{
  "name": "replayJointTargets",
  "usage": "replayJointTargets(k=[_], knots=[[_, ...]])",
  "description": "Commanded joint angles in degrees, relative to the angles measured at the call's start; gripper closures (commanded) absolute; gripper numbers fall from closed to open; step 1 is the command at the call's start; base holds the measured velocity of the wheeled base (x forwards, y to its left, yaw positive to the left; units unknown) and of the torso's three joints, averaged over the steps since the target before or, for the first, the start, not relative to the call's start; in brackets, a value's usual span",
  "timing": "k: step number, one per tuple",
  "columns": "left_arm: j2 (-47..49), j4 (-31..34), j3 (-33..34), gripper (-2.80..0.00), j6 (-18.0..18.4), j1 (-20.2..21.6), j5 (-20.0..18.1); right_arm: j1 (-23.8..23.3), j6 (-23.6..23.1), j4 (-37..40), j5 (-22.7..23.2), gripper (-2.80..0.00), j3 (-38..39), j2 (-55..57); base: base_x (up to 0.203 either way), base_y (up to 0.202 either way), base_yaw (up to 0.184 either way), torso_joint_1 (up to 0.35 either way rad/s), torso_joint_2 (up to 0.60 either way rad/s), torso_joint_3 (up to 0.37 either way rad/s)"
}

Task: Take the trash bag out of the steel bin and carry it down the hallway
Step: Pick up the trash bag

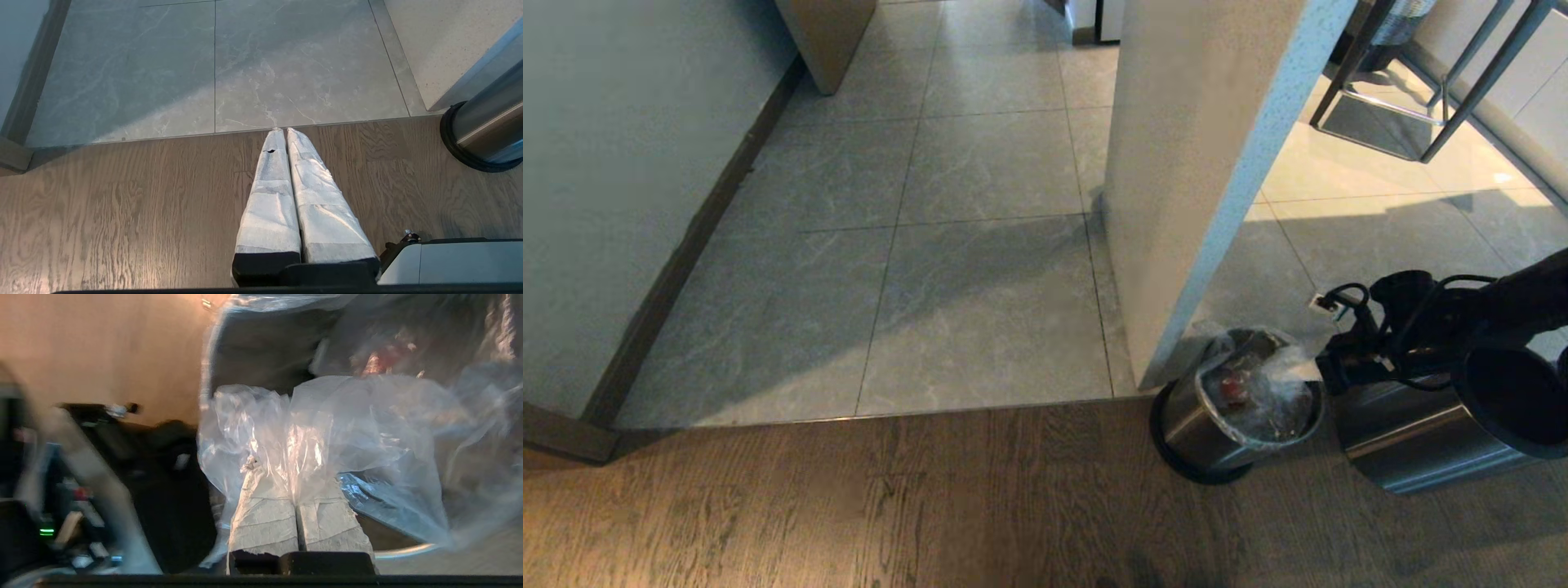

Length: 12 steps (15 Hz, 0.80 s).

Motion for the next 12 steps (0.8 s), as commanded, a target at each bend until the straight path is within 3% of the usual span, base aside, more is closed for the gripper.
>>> replayJointTargets(k=[1, 3, 6, 7, 12], knots=[[0.00, 0.00, 0.00, 0.00, -0.01, 0.00, 0.00, -0.53, -0.45, 0.12, 1.59, 0.00, 0.86, -0.51, 0.000, 0.000, 0.000, 0.000, 0.00, 0.000], [-0.09, 0.00, 0.00, 0.00, -0.01, 0.00, 0.00, -1.28, -4.01, 0.86, 1.01, 0.00, 0.82, -0.48, 0.000, 0.000, 0.000, 0.000, 0.00, 0.000], [-0.07, 0.00, 0.00, 0.00, -0.01, 0.00, 0.00, -2.21, -4.42, 1.11, 0.96, 0.00, 2.08, -2.32, 0.000, 0.000, 0.000, 0.000, 0.00, 0.000], [0.00, 0.00, 0.00, 0.00, -0.01, 0.00, 0.00, -2.26, -5.32, 1.41, 0.48, -2.80, 2.59, -2.27, 0.000, 0.000, 0.000, 0.000, 0.00, 0.000], [-0.07, 0.00, 0.00, 0.00, -0.01, 0.00, 0.00, -3.92, -6.11, 1.90, 0.02, -2.80, 4.32, -3.88, 0.000, 0.000, 0.000, 0.000, 0.00, 0.000]])
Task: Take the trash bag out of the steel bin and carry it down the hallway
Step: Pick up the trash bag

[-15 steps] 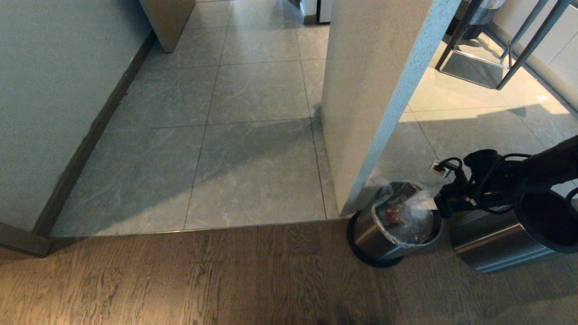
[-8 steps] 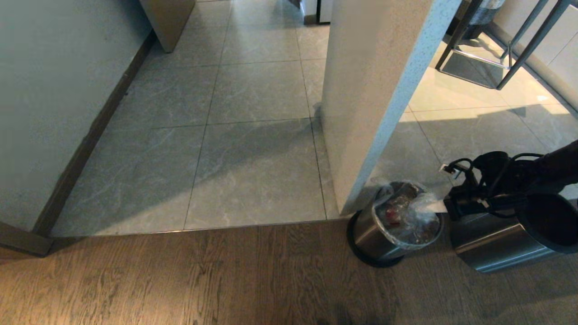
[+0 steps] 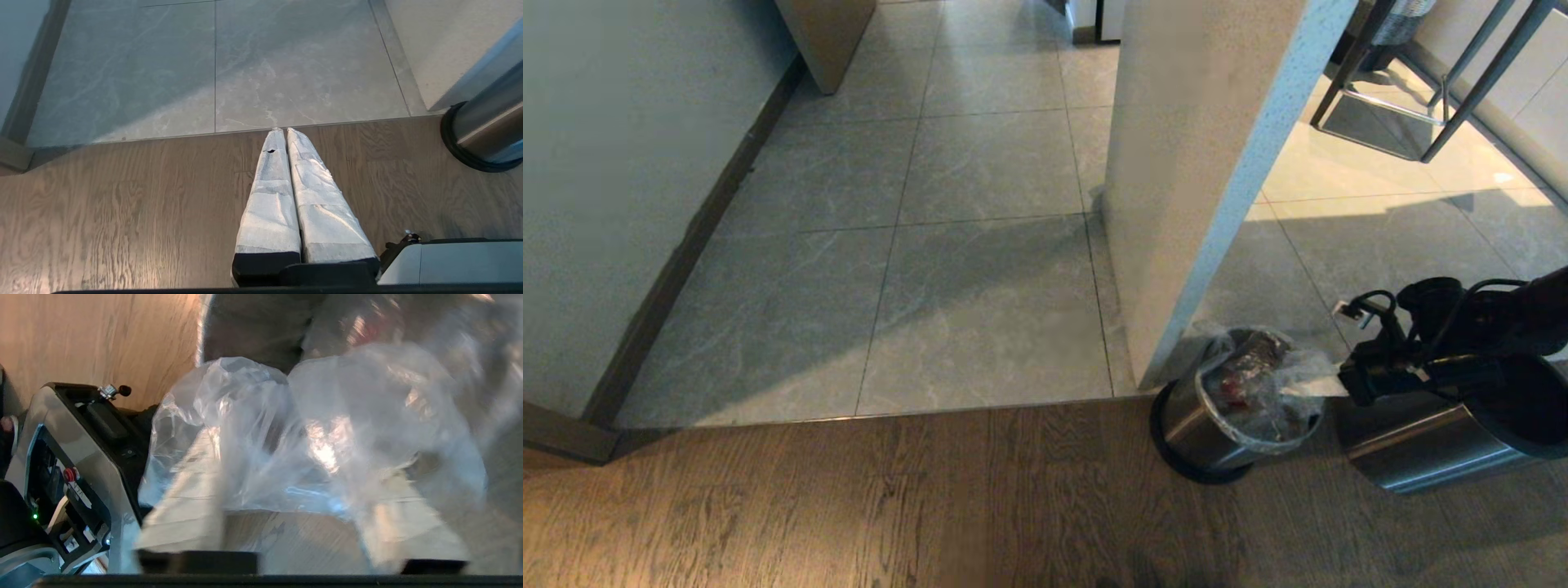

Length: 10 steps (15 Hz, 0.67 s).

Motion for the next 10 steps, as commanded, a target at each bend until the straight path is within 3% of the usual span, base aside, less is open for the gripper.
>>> replayJointTargets(k=[1, 5, 10], knots=[[-0.08, 0.00, 0.00, 0.00, -0.02, 0.00, 0.00, -1.46, -0.26, 0.09, 0.33, -2.80, 1.12, -2.28, 0.000, 0.000, 0.000, 0.000, 0.00, 0.000], [-0.05, 0.00, 0.00, 0.00, -0.02, 0.00, 0.00, -3.68, 1.50, 1.58, -0.21, -2.80, 5.20, -8.33, 0.000, 0.000, 0.000, 0.000, 0.00, 0.000], [0.00, 0.00, 0.00, 0.00, -0.02, 0.00, 0.00, -1.53, 6.20, 2.79, -1.75, -2.80, 6.98, -7.83, 0.000, 0.000, 0.000, 0.000, 0.00, 0.000]])
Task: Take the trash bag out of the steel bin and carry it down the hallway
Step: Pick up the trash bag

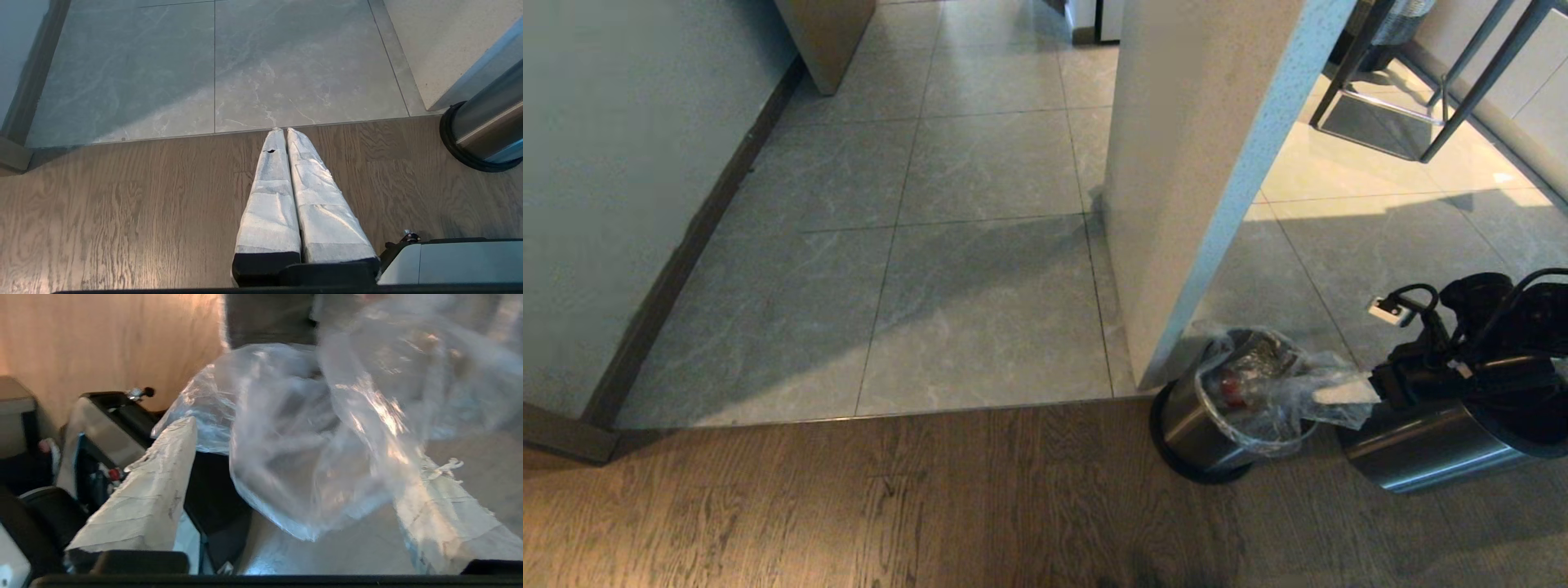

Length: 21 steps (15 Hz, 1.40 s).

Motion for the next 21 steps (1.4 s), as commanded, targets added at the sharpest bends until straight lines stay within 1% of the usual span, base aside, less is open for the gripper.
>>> replayJointTargets(k=[1, 3, 4, 5, 7, 8, 10, 12, 13, 17, 19, 21], knots=[[0.00, 0.00, 0.00, 0.00, -0.01, 0.00, 0.00, 0.90, 0.28, -0.05, 0.20, -2.80, -0.90, 0.95, 0.000, 0.000, 0.000, 0.000, 0.00, 0.000], [0.00, 0.00, 0.00, 0.00, -0.01, 0.00, 0.00, 1.90, 1.61, -1.31, -0.45, -2.80, -2.48, 2.27, 0.000, 0.000, 0.000, 0.000, 0.00, 0.000], [-0.09, 0.00, 0.00, 0.00, -0.01, 0.00, 0.00, 2.35, 1.84, -2.82, -1.69, -2.80, -3.09, 3.34, 0.000, 0.000, 0.000, 0.000, 0.00, 0.000], [-0.09, 0.00, 0.00, 0.00, -0.01, 0.00, 0.00, 2.76, 2.02, -4.61, -4.10, -2.80, -3.95, 4.38, 0.000, 0.000, 0.000, 0.000, 0.00, 0.000], [-0.08, 0.00, 0.00, 0.00, -0.01, 0.00, 0.00, 3.31, 3.44, -5.52, -8.45, -2.80, -5.53, 6.32, 0.000, 0.000, 0.000, 0.000, 0.00, 0.000], [-0.09, 0.00, 0.00, 0.00, -0.01, 0.00, 0.00, 3.75, 3.84, -5.64, -9.85, -2.80, -5.70, 7.15, 0.000, 0.000, 0.000, 0.000, 0.00, 0.000], [-0.04, 0.00, 0.00, 0.00, -0.01, 0.00, 0.00, 5.06, 4.52, -5.57, -10.51, -2.80, -6.27, 8.39, 0.000, 0.000, 0.000, 0.000, 0.00, 0.000], [0.00, 0.00, 0.00, 0.00, -0.01, 0.00, 0.00, 7.04, 7.96, -5.43, -10.46, -2.80, -6.49, 8.62, 0.000, 0.000, 0.000, 0.000, 0.00, 0.000], [-0.01, 0.00, 0.00, 0.00, -0.01, 0.00, 0.00, 8.25, 8.52, -5.84, -10.41, -2.80, -6.78, 9.03, 0.000, 0.000, 0.000, 0.000, 0.00, 0.000], [-0.03, 0.00, 0.00, 0.00, -0.01, 0.00, 0.00, 10.03, 8.51, -12.50, -11.28, -2.80, -9.49, 12.09, 0.000, 0.000, 0.000, 0.000, 0.00, 0.000], [0.00, 0.00, 0.00, 0.00, -0.01, 0.00, 0.00, 10.64, 8.40, -14.22, -14.94, -2.80, -11.61, 14.31, 0.000, 0.000, 0.000, 0.000, 0.00, 0.000], [-0.02, 0.00, 0.00, 0.00, -0.01, 0.00, 0.00, 10.77, 8.28, -14.57, -15.53, -2.80, -13.44, 16.01, 0.000, 0.000, 0.000, 0.000, 0.00, 0.000]])
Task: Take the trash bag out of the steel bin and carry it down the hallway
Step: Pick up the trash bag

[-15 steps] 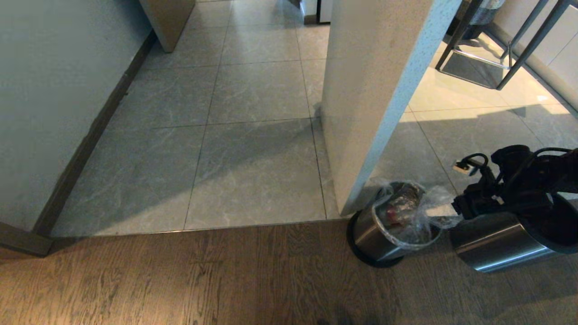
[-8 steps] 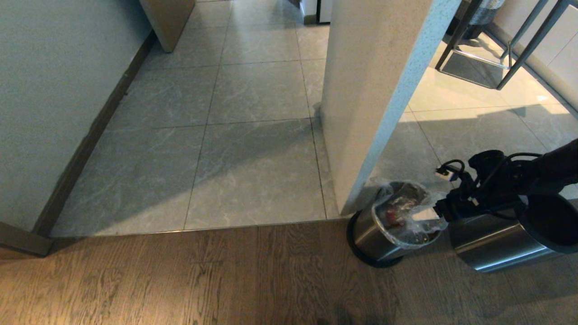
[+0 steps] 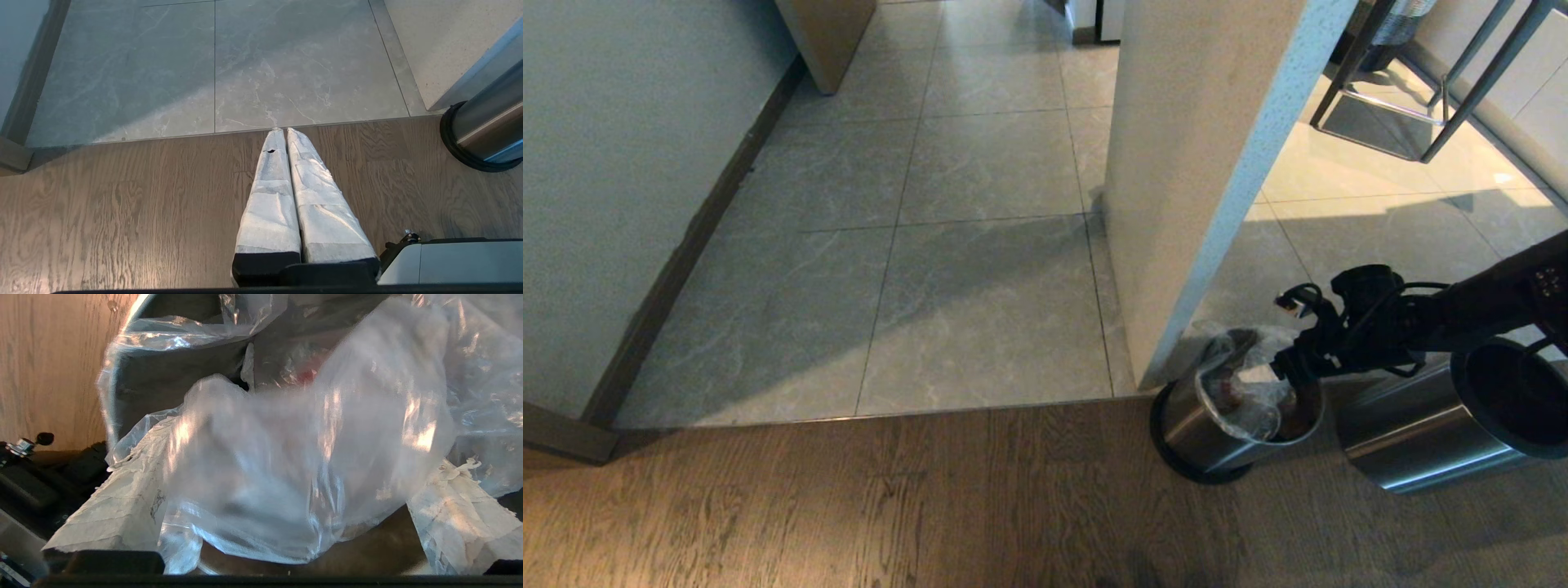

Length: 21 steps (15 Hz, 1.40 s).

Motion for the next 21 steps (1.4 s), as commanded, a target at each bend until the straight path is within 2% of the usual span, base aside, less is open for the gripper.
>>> replayJointTargets(k=[1, 8, 11, 21], knots=[[-0.06, 0.00, 0.00, 0.00, -0.01, 0.00, 0.00, 0.14, -0.53, 0.14, 0.07, -2.80, -1.51, 2.35, 0.000, 0.000, 0.000, 0.000, 0.00, 0.000], [-0.04, 0.00, 0.00, 0.00, -0.01, 0.00, 0.00, 1.33, -2.65, -1.58, 0.15, -2.80, -4.20, 6.61, 0.000, 0.000, 0.000, 0.000, 0.00, 0.000], [-0.08, 0.00, 0.00, 0.00, -0.01, 0.00, 0.00, 1.33, -2.73, -5.21, 0.15, -2.80, -4.93, 8.45, 0.000, 0.000, 0.000, 0.000, 0.00, 0.000], [0.00, 0.00, 0.00, 0.00, -0.01, 0.00, 0.00, 1.59, -3.27, -5.82, 0.36, -2.80, -7.51, 10.16, 0.000, 0.000, 0.000, 0.000, 0.00, 0.000]])
